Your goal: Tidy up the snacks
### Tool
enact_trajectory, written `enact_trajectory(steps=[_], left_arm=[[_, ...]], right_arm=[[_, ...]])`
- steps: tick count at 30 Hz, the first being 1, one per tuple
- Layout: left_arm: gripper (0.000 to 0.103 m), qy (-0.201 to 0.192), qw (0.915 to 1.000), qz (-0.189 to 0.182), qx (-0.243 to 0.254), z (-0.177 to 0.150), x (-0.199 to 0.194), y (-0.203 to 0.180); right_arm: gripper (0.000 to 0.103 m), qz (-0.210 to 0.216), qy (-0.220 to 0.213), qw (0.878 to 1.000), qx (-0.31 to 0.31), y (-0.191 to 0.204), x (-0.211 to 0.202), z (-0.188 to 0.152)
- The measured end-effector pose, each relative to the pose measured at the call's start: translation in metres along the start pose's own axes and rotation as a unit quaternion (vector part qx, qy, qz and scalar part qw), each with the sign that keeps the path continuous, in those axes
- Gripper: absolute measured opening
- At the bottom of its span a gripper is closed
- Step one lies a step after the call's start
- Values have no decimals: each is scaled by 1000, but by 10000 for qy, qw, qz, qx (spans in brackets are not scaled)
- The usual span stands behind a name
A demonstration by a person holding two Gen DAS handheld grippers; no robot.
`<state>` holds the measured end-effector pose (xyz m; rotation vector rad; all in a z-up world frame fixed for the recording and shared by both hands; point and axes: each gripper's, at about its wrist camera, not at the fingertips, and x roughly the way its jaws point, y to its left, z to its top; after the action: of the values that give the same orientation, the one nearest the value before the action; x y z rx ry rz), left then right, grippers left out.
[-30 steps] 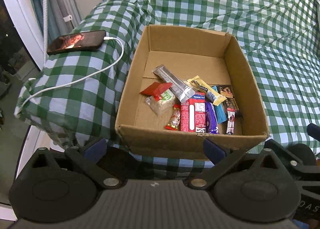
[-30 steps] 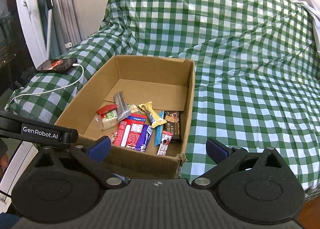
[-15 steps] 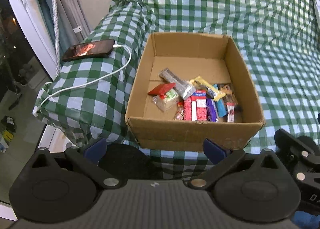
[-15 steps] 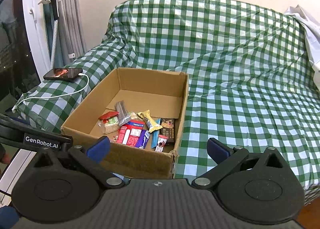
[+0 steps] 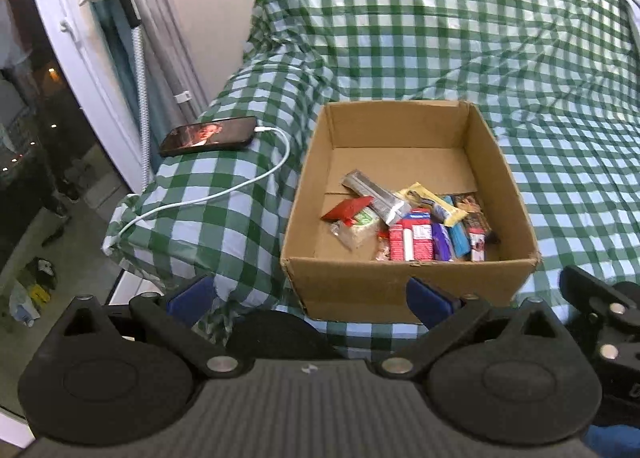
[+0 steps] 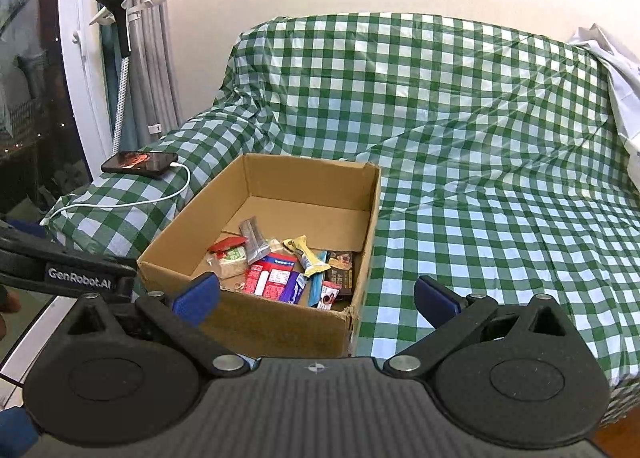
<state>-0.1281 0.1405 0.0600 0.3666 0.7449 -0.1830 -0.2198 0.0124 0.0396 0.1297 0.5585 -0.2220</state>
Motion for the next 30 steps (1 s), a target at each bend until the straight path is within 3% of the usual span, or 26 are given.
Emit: enact_trajectory(steps=[7, 15, 19, 30], left_arm=[[103, -176, 9997, 82, 122, -2, -3, -3], [103, -56, 9998, 20, 181, -3, 2, -3], [103, 61, 9998, -147, 126, -2, 3, -2], [103, 184, 9997, 18, 164, -2, 8, -5]], right_arm=[[102, 30, -26, 10000, -31, 0, -2, 0], [102, -100, 39, 9999, 135, -7, 0, 0], [102, 145, 138, 9996, 213, -7, 0, 0], [102, 52, 211, 9995, 213, -8, 5, -1]])
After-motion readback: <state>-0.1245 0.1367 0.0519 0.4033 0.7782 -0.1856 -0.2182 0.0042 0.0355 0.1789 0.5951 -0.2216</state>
